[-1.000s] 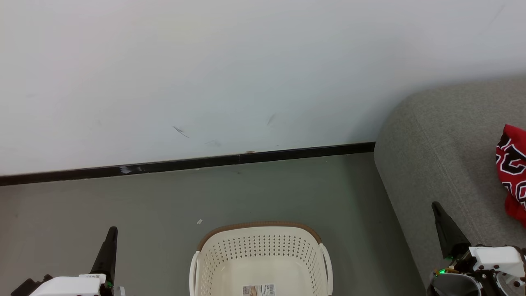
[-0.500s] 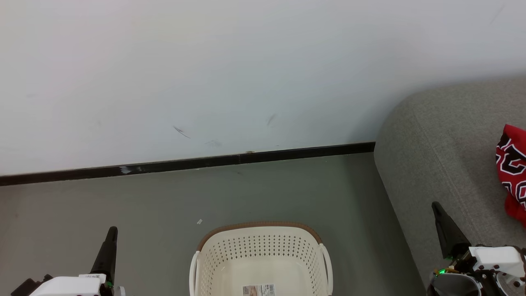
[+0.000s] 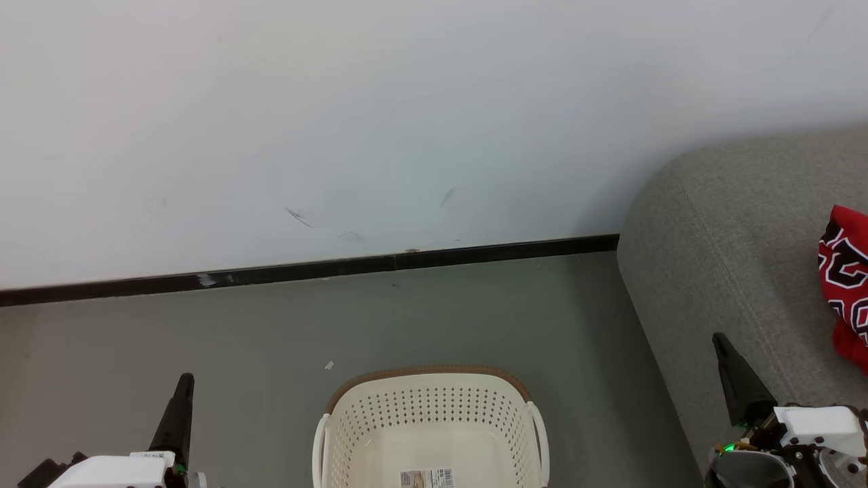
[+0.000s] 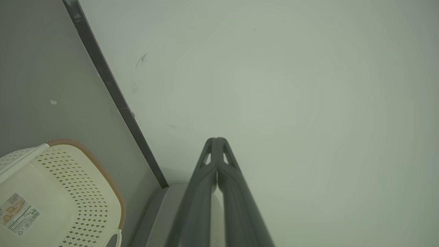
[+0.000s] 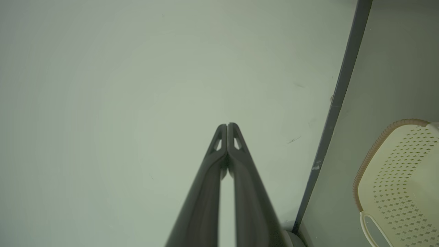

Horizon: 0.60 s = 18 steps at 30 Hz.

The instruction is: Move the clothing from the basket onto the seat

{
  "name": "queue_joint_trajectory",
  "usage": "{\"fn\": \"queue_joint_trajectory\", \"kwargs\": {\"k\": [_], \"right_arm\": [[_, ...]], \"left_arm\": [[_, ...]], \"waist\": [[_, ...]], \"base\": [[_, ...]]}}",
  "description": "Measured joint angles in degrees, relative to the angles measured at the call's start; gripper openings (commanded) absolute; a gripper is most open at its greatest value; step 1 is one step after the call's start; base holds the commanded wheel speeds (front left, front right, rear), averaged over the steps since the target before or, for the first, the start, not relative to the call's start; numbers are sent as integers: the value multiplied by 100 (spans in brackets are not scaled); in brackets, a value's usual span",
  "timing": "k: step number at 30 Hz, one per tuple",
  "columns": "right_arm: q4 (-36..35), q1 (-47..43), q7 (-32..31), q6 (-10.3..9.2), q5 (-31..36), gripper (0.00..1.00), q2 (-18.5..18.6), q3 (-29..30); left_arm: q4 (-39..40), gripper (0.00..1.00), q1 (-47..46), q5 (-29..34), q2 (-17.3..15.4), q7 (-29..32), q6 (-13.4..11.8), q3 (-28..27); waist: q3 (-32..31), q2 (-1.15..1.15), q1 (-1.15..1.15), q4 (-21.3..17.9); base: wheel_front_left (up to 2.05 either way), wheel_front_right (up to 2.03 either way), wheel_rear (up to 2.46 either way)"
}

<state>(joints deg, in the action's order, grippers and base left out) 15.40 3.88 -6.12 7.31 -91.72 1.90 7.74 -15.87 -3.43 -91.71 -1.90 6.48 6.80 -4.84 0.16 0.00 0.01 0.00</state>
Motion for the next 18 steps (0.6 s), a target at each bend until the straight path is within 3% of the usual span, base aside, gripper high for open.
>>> {"fn": "queue_joint_trajectory", "kwargs": {"k": [18], "right_arm": [[0, 0, 0, 0, 0, 0, 0, 0]], "left_arm": [[2, 0, 0, 0, 0, 0, 0, 0]], "waist": [[0, 0, 0, 0]], "base": [[0, 0, 0]]}}
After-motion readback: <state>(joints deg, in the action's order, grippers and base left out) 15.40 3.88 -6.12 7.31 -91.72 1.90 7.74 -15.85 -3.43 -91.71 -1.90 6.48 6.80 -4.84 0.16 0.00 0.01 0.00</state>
